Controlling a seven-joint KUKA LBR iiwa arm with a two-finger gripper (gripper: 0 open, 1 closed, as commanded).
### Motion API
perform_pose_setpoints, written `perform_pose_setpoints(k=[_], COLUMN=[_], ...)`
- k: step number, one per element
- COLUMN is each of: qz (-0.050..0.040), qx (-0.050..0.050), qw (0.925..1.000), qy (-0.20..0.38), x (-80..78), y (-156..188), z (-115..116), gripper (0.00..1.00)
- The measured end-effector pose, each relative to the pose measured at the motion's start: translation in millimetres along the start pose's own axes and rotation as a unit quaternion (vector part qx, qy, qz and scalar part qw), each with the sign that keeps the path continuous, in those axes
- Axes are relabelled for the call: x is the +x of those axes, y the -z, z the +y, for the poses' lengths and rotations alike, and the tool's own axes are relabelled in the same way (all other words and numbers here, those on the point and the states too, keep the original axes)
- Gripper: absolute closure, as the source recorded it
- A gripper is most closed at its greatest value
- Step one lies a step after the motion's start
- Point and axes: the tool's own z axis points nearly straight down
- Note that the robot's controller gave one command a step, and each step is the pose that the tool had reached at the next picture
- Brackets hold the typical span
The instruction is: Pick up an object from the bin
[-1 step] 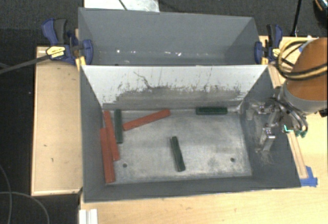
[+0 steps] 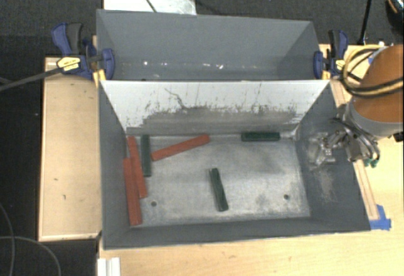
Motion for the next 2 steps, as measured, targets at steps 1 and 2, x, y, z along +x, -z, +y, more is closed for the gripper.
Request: perform_pose_setpoints(k=[1, 2], qz=[0.0032, 0.0005], qx=[-0.001, 0.000], qw=[1.0000, 1.0000], qy=[-0.008, -0.005], x=[38.3, 36.0], y=[-25.9, -24.4], z=[5.4, 5.2], gripper=[1.00, 0.00])
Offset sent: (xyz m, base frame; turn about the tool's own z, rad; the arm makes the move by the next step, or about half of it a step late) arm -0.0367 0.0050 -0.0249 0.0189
